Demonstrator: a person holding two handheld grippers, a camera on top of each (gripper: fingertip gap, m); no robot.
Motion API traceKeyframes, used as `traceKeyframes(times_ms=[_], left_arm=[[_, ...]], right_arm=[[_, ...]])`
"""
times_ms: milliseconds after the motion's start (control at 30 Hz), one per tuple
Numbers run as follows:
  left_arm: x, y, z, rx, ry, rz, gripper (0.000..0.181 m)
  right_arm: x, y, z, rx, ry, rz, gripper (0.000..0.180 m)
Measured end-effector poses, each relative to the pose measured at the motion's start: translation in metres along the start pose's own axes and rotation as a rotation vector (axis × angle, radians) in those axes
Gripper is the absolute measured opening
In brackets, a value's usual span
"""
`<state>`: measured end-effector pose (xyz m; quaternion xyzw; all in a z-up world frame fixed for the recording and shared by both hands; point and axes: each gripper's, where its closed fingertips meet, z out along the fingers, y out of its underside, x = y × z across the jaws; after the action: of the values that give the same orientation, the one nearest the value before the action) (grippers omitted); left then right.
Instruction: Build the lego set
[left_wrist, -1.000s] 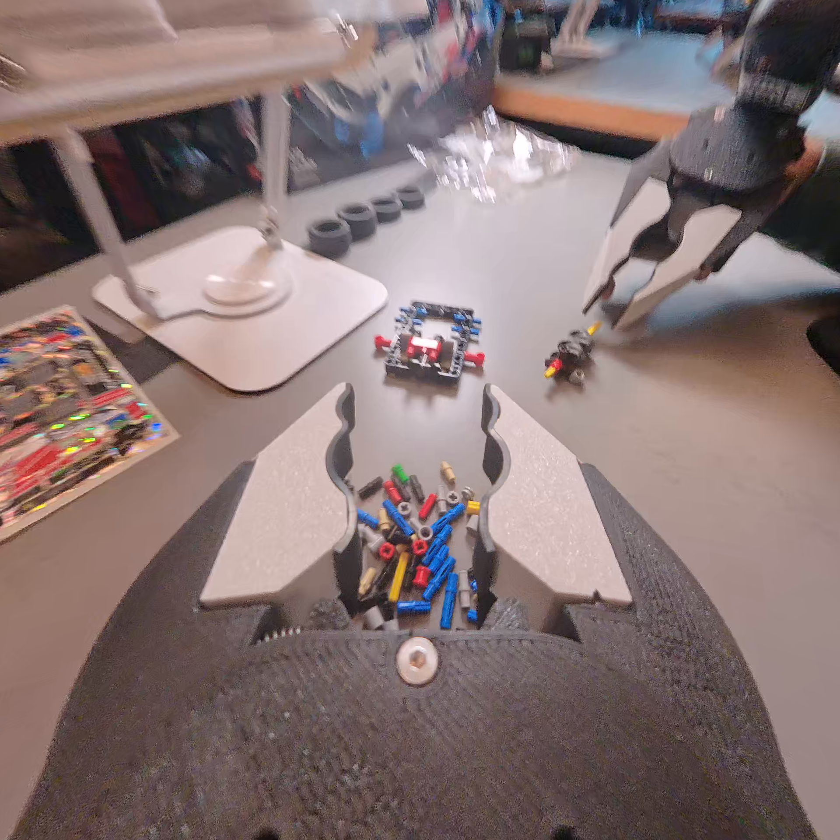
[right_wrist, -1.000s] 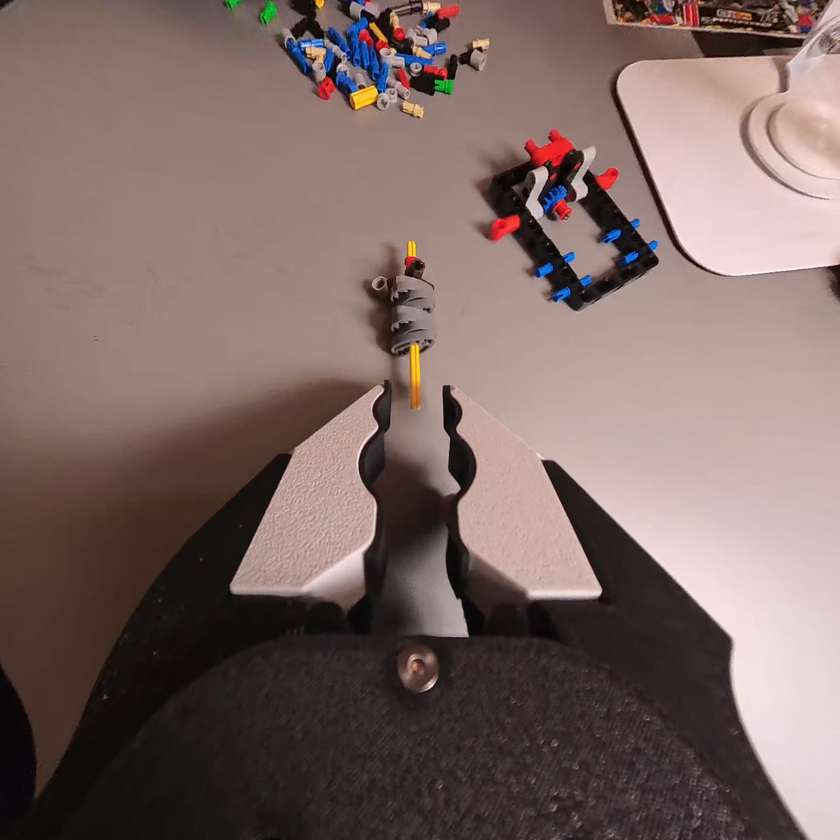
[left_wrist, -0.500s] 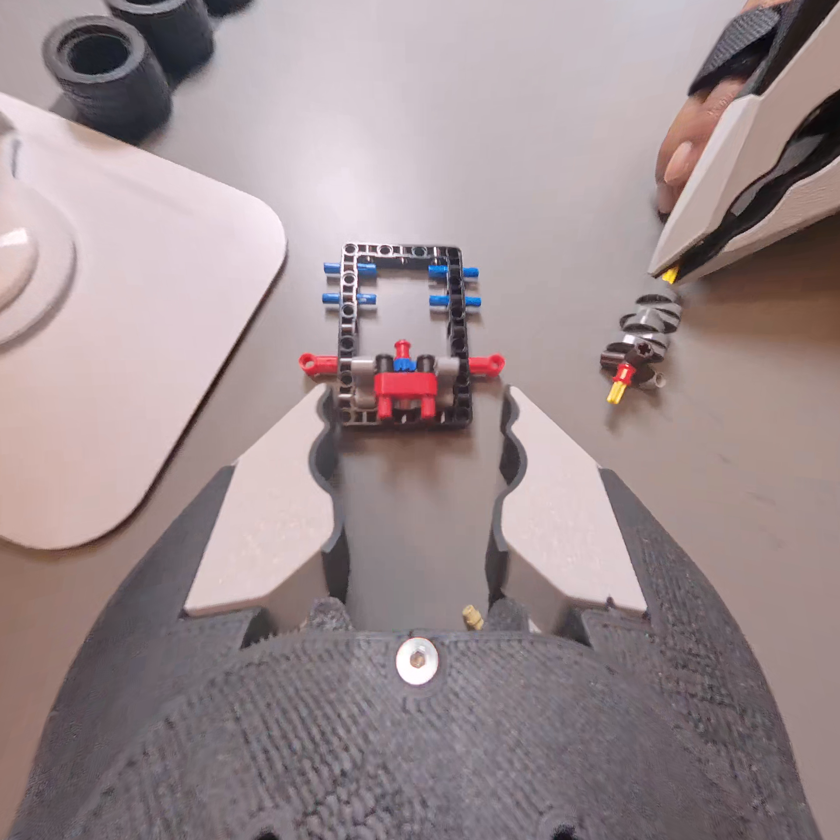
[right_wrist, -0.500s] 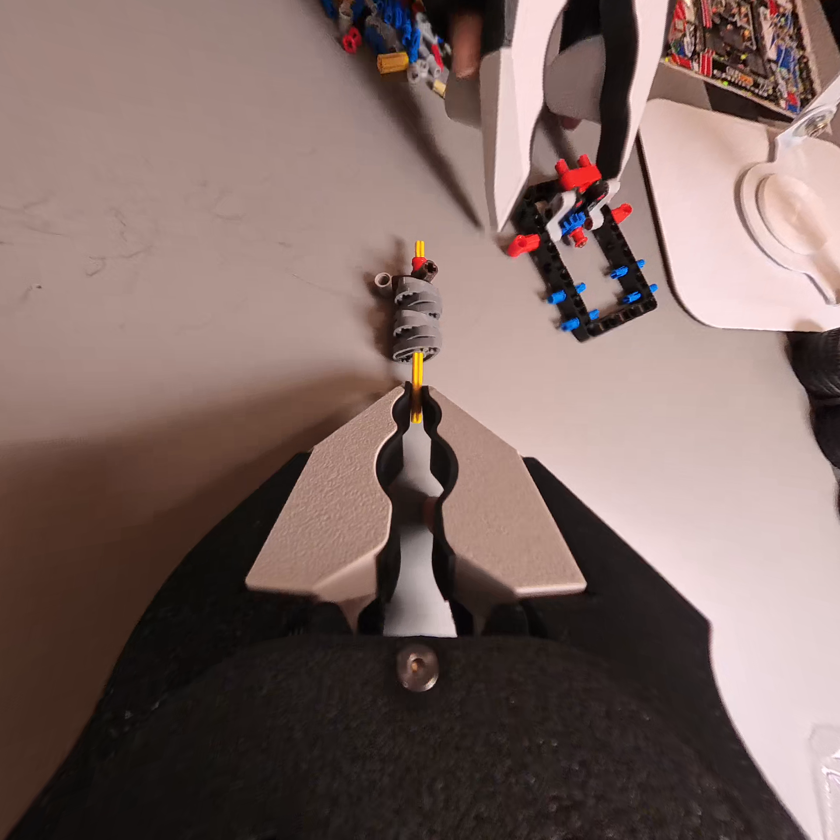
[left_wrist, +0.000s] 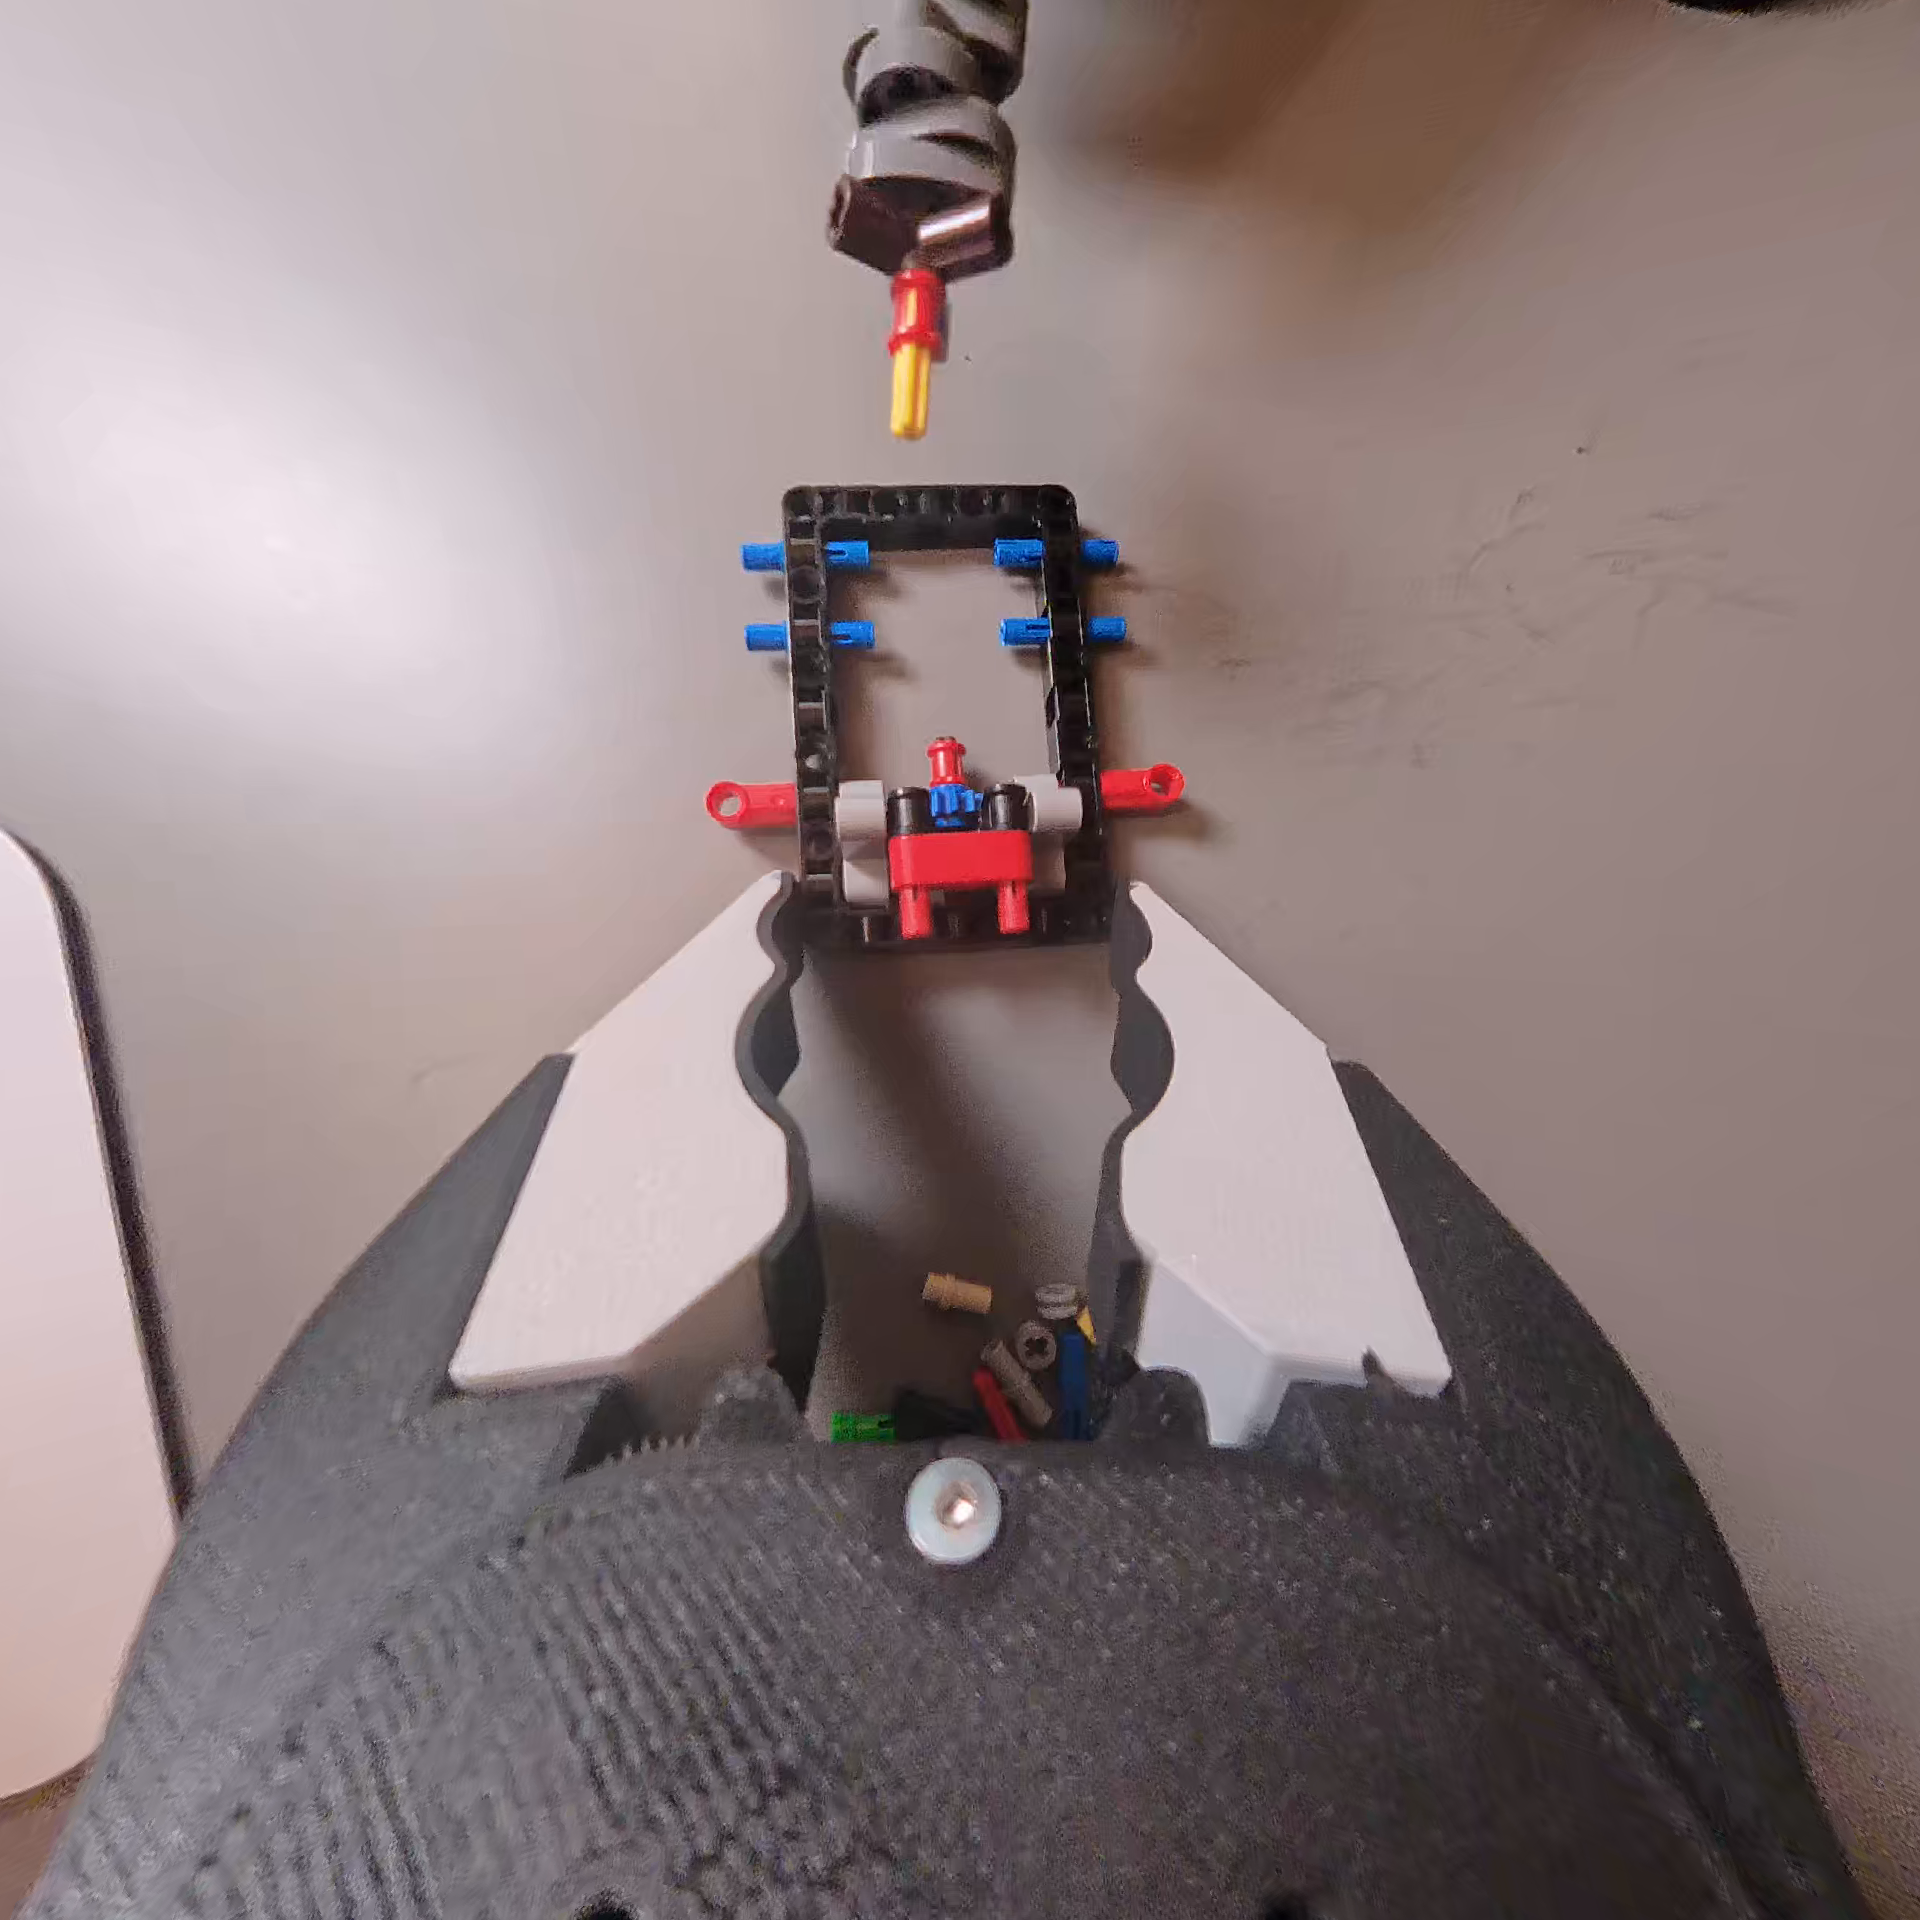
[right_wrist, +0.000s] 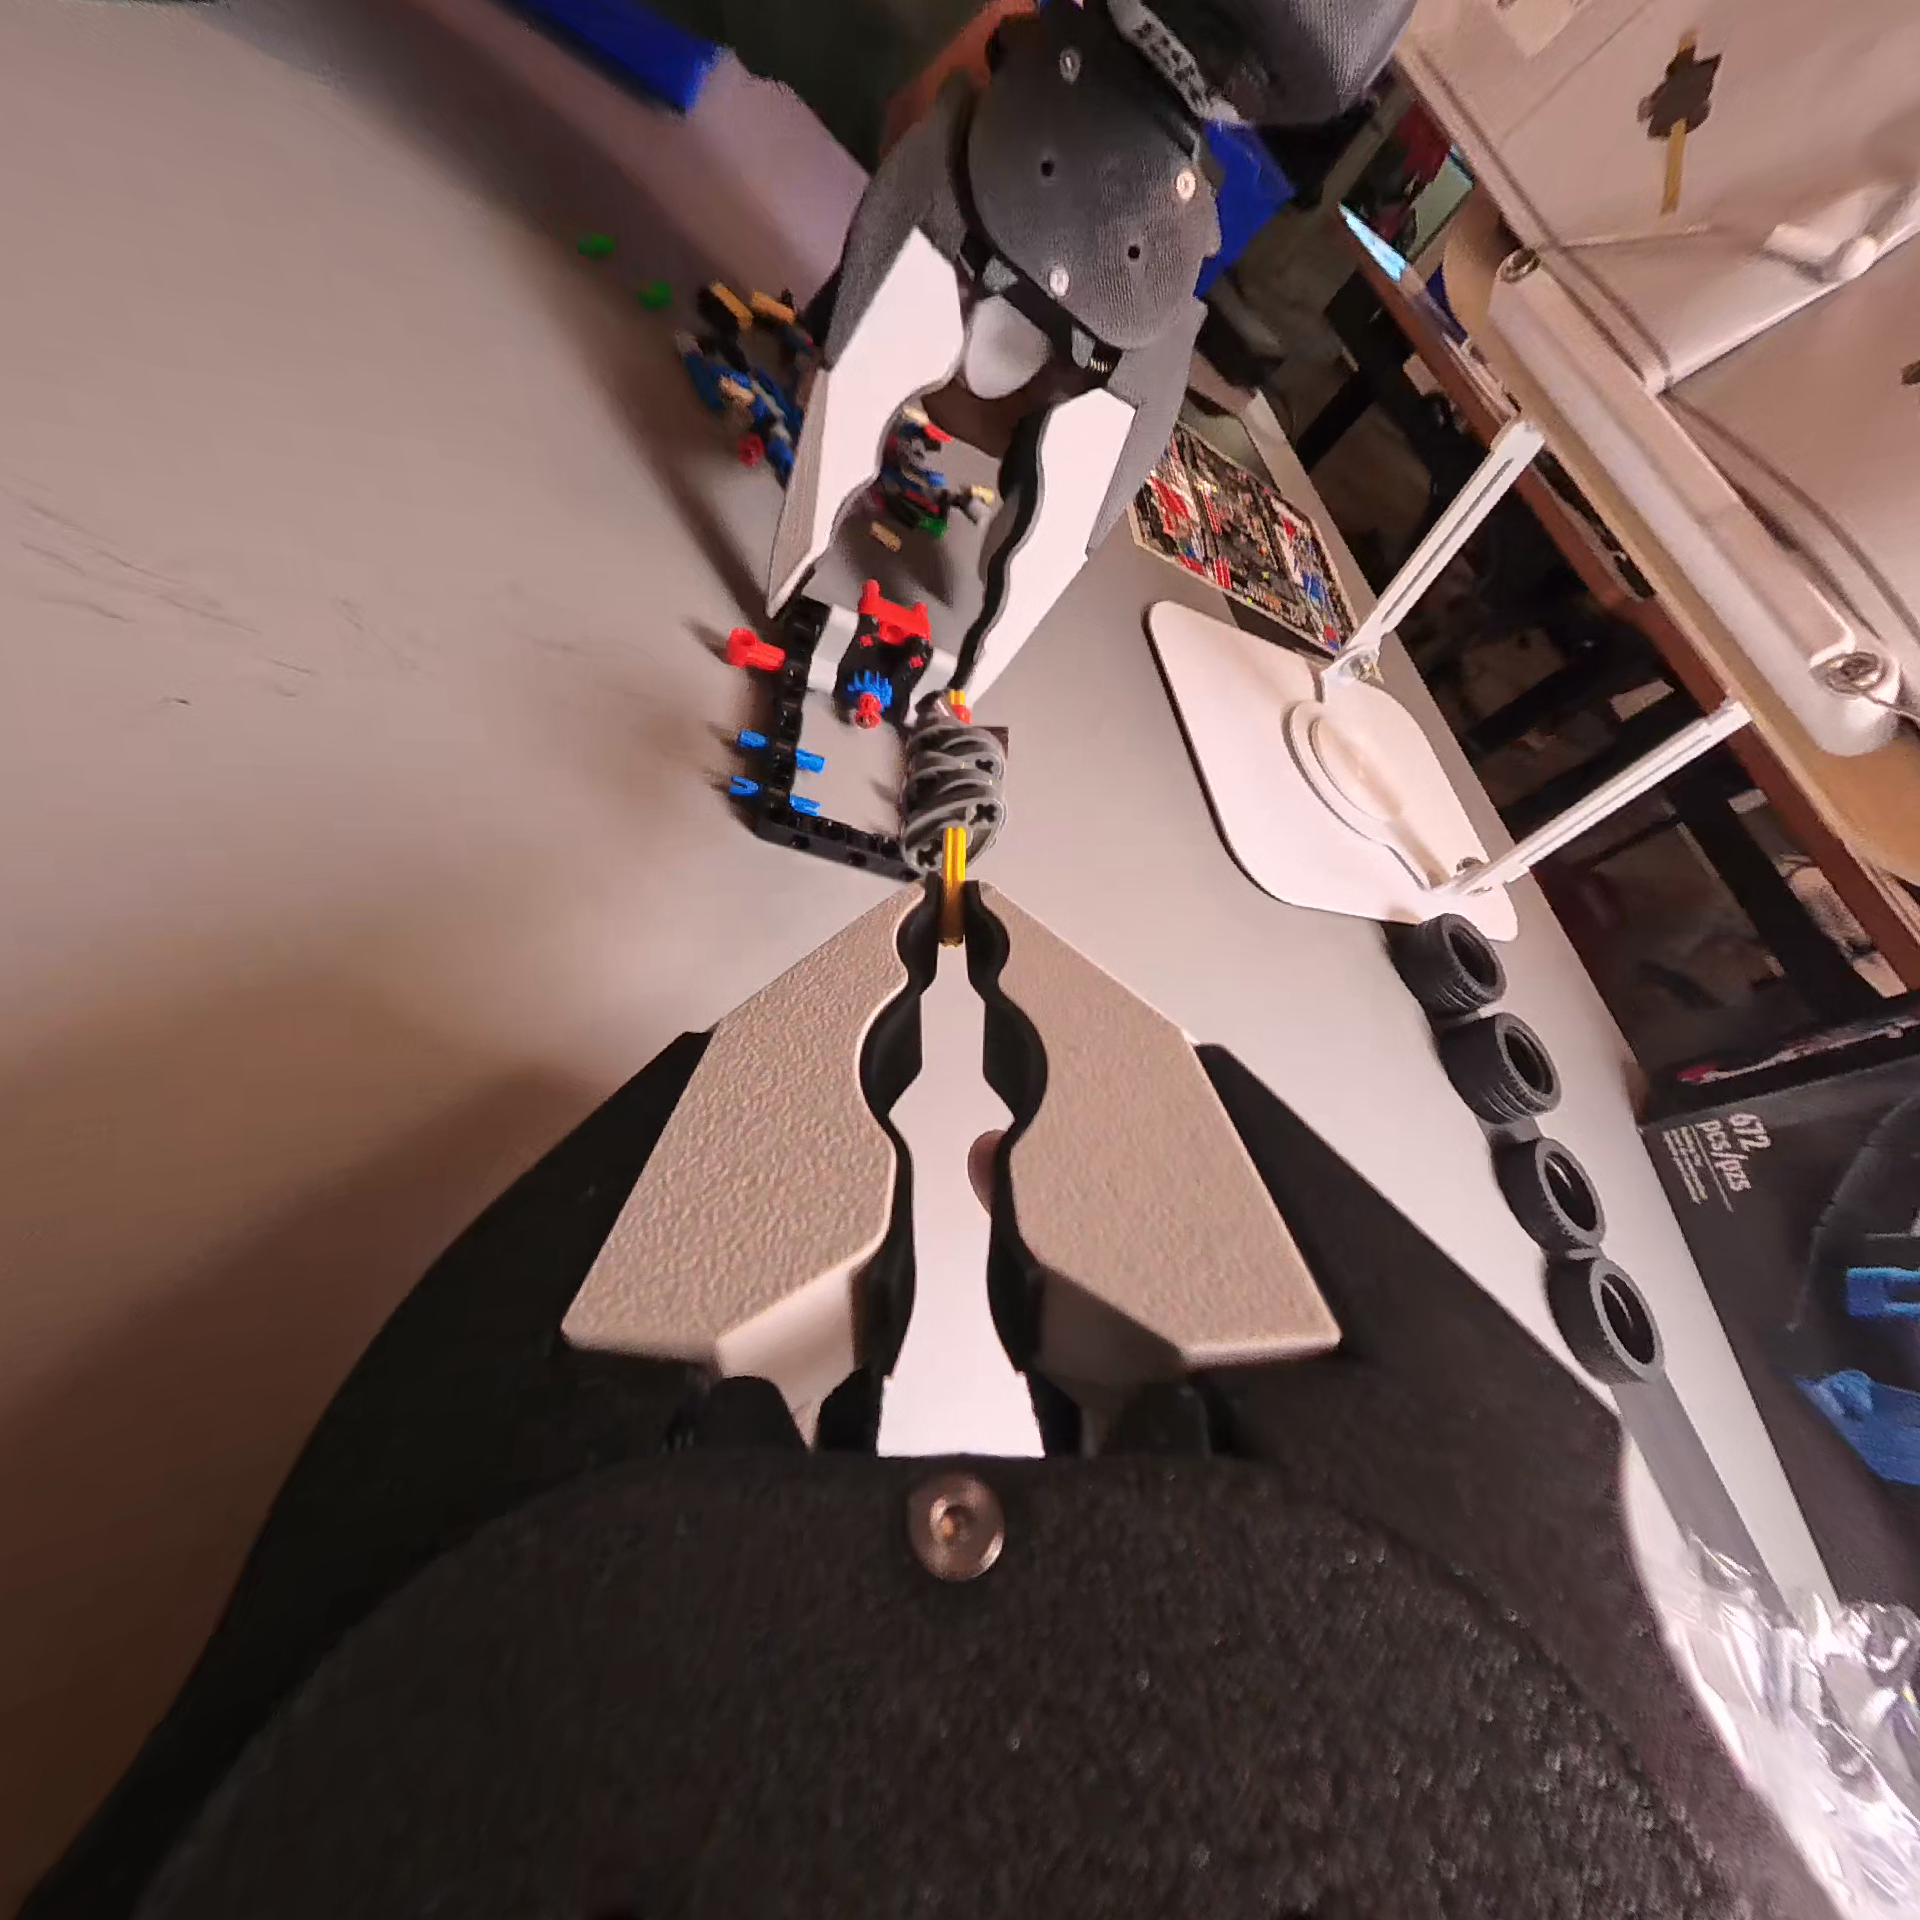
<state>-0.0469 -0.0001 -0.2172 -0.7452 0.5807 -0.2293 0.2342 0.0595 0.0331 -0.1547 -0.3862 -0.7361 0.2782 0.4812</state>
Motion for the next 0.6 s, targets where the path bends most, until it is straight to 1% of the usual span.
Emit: traceKeyframes(times_ms=[100, 167, 267, 333, 433, 600], left_arm=[[0.002, 0.0, 0.0, -0.021, 0.003, -0.012, 0.064], [-0.001, 0.004, -0.002, -0.029, -0.031, -0.033, 0.07], [0.001, 0.002, -0.004, 0.021, -0.058, -0.094, 0.074], [0.004, -0.003, -0.003, 0.051, -0.075, -0.103, 0.073], [0.003, -0.003, 0.004, 0.036, -0.104, -0.074, 0.059], [0.006, -0.013, 0.011, 0.081, -0.04, -0.023, 0.059]], right_arm=[[-0.008, -0.004, 0.001, 0.024, -0.017, 0.012, 0.002], [-0.014, -0.006, 0.005, 0.031, -0.02, 0.008, 0.002], [-0.017, -0.004, 0.014, 0.013, 0.003, 0.001, 0.002], [-0.018, -0.003, 0.02, 0.002, 0.02, -0.008, 0.002], [-0.023, -0.002, 0.028, -0.001, 0.013, -0.014, 0.002], [-0.029, -0.001, 0.034, -0.01, 0.008, -0.032, 0.001]])
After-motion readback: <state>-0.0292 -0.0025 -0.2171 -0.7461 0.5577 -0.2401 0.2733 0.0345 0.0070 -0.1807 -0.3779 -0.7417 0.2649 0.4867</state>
